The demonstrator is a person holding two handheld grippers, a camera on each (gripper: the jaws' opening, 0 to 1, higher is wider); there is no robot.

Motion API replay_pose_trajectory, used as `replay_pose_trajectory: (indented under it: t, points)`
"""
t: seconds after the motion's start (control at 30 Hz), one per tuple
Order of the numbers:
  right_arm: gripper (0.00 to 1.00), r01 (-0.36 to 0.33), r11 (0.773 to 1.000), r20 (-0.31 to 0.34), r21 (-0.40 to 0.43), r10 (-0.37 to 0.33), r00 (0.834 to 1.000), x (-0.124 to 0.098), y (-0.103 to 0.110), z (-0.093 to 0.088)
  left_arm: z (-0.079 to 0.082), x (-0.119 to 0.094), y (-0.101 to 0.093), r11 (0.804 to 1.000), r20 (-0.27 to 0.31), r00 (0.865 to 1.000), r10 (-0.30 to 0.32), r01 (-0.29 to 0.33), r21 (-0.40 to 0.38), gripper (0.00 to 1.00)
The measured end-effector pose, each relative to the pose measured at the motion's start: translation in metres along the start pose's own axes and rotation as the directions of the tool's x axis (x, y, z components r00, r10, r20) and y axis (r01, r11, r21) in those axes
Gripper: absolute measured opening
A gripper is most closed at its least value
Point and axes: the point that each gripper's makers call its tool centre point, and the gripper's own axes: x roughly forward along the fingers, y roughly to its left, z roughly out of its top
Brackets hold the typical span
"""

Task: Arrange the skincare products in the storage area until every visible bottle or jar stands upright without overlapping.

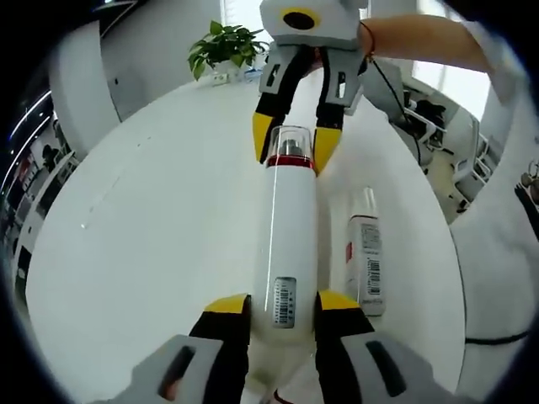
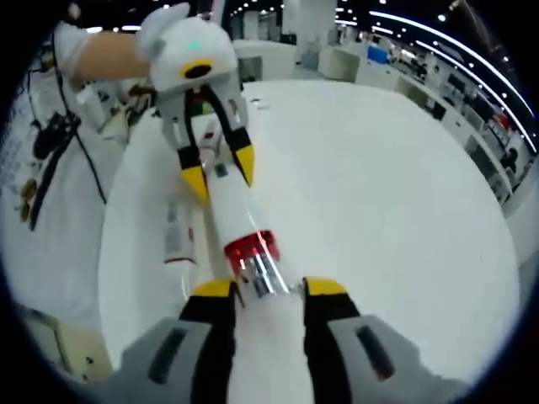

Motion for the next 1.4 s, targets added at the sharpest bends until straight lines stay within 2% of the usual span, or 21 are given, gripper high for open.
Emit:
replay_pose_trajectory:
  t: [0.33, 0.57, 0.9, 1.0, 1.13, 1.4]
  points:
    - [0.26, -0.024, 0.991, -0.049, -0.133, 0.018, 0.999, -0.027, 0.009, 0.035, 0.001, 0.001, -0.003, 1.0, 0.054, 0.998, -0.012, 0.011, 0.012, 0.28]
    - [0.25, -0.037, 0.984, -0.049, -0.173, 0.029, 0.998, -0.035, 0.017, 0.057, -0.001, 0.001, -0.003, 1.0, 0.068, 0.998, -0.014, 0.012, 0.025, 0.28]
    - [0.25, -0.06, 0.98, 0.008, -0.189, 0.063, 0.998, -0.038, 0.025, 0.081, -0.004, 0.001, -0.002, 0.999, 0.102, 0.995, -0.02, 0.017, 0.027, 0.28]
    - [0.25, -0.074, 0.98, 0.05, -0.185, 0.085, 0.995, -0.04, 0.028, 0.094, -0.004, 0.002, -0.002, 1.0, 0.117, 0.993, -0.025, 0.022, 0.02, 0.28]
    - [0.24, -0.082, 0.978, 0.075, -0.194, 0.098, 0.992, -0.039, 0.031, 0.107, -0.004, 0.004, -0.003, 0.999, 0.136, 0.99, -0.033, 0.033, 0.002, 0.28]
    - [0.24, -0.081, 0.971, 0.15, -0.224, 0.116, 0.982, -0.033, 0.044, 0.133, -0.006, 0.007, -0.004, 0.999, 0.129, 0.991, -0.035, 0.036, 0.0, 0.28]
